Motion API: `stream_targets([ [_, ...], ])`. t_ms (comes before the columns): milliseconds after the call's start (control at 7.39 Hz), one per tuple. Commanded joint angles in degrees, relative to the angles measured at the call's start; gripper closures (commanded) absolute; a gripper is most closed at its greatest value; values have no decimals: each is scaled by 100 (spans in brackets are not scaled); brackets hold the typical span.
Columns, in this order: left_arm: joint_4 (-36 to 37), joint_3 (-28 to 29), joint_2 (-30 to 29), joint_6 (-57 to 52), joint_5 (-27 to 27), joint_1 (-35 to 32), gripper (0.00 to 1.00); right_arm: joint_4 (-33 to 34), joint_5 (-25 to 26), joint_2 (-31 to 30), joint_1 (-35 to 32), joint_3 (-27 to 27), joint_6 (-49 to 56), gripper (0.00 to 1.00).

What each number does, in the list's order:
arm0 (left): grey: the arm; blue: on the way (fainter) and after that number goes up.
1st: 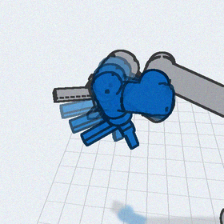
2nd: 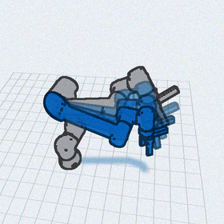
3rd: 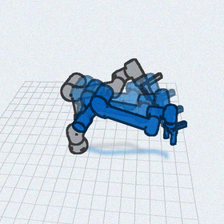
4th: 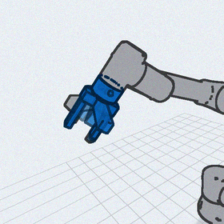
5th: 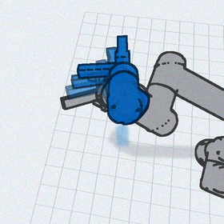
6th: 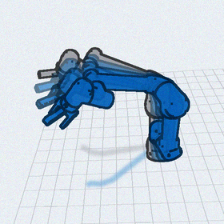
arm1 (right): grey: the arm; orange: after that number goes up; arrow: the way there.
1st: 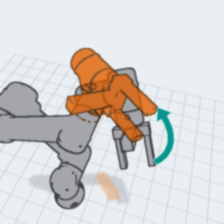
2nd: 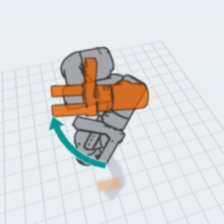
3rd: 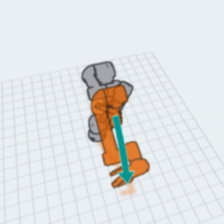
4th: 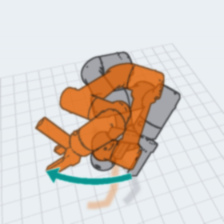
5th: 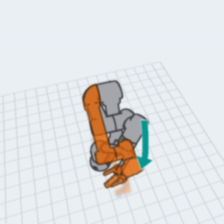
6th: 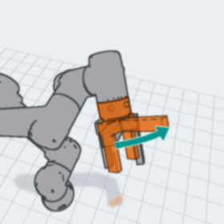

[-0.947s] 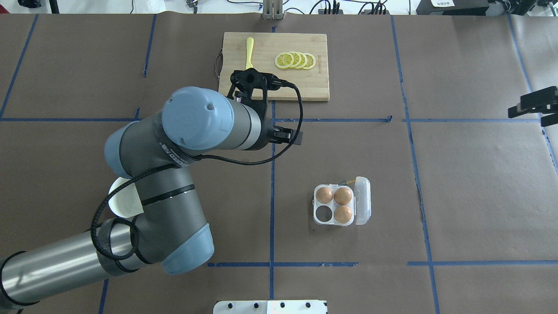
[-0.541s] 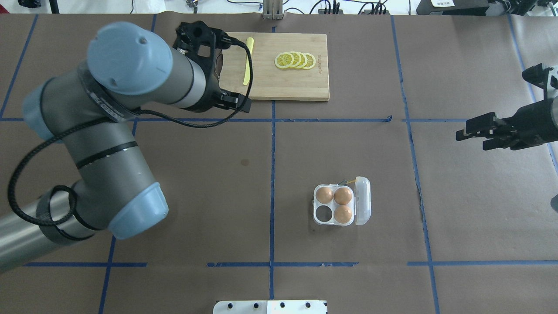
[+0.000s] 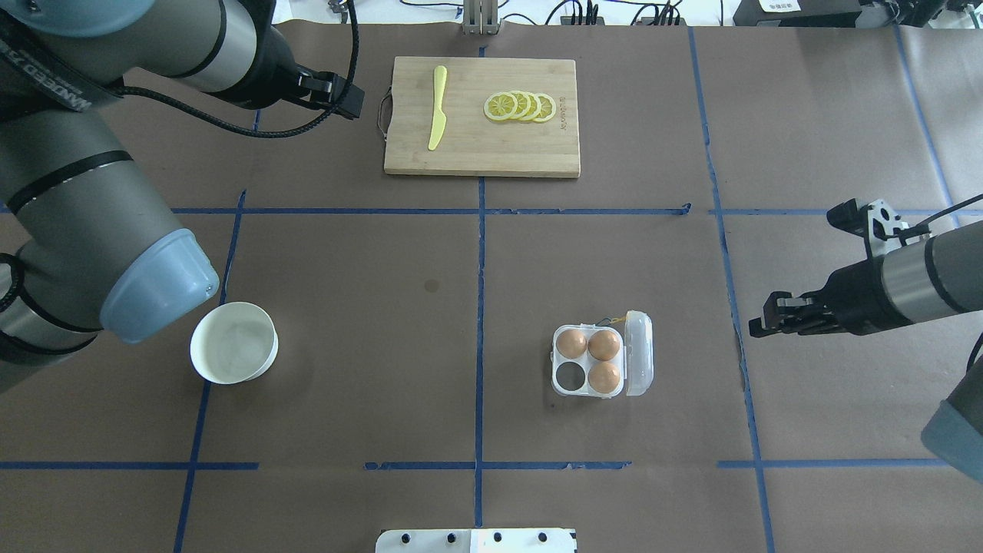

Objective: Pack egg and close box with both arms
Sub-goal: 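Withdraw the left arm away while the right gripper reaches toward the carton lid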

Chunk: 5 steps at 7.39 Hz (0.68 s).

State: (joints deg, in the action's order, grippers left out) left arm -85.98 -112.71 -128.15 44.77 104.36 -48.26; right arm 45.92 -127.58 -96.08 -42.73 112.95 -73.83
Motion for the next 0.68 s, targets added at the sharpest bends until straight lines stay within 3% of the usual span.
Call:
stream_targets([
  [0, 11, -101, 1, -13, 14, -157, 0, -56, 426, 141, 606, -10, -131, 100],
  [406, 2, -163, 10, -13, 302, -218, 0, 75, 909, 1237, 1239, -361, -615, 100],
  [541, 2, -207, 18, -13, 339, -341, 0, 441, 927, 1710, 1319, -379, -624, 100],
])
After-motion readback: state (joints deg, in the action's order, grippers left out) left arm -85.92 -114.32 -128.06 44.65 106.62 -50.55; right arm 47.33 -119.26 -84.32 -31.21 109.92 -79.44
